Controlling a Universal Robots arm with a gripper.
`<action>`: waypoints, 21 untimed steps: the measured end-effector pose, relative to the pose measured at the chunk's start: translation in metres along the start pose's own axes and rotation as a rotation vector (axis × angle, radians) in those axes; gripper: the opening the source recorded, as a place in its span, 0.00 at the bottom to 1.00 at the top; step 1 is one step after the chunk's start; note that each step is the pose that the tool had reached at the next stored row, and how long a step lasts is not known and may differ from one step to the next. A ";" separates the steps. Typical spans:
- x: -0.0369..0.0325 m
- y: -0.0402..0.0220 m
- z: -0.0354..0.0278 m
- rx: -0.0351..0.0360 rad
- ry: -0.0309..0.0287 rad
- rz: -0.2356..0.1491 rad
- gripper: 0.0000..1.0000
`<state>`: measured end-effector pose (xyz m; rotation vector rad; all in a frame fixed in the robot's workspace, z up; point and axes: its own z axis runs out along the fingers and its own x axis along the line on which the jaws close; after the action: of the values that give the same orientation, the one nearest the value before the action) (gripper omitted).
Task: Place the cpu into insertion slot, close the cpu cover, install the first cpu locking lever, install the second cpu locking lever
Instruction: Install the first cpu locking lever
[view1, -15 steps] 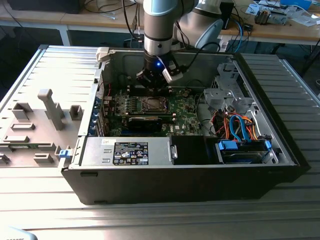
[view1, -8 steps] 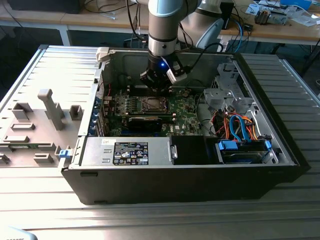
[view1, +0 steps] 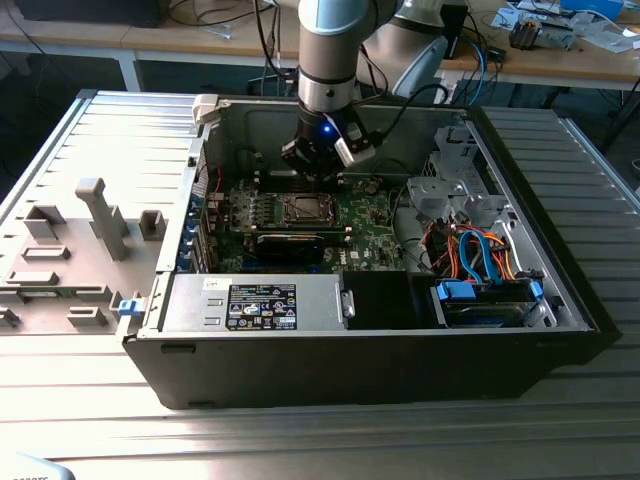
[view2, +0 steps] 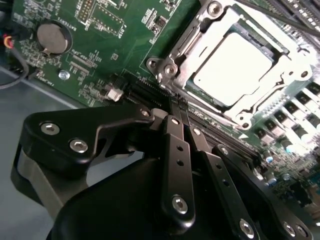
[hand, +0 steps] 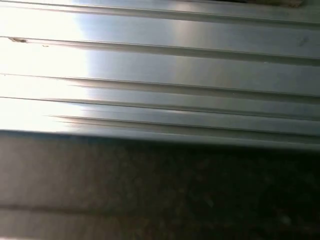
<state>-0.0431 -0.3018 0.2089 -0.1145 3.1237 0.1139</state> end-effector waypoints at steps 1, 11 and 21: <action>0.0000 0.0002 -0.0028 0.0001 0.0000 0.000 0.11; 0.0021 -0.0292 -0.0082 0.0138 0.0012 0.000 0.11; 0.0025 -0.0397 -0.0202 0.0145 0.0018 0.000 0.11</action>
<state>-0.0428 -0.3429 0.2261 -0.1146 3.1257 0.0911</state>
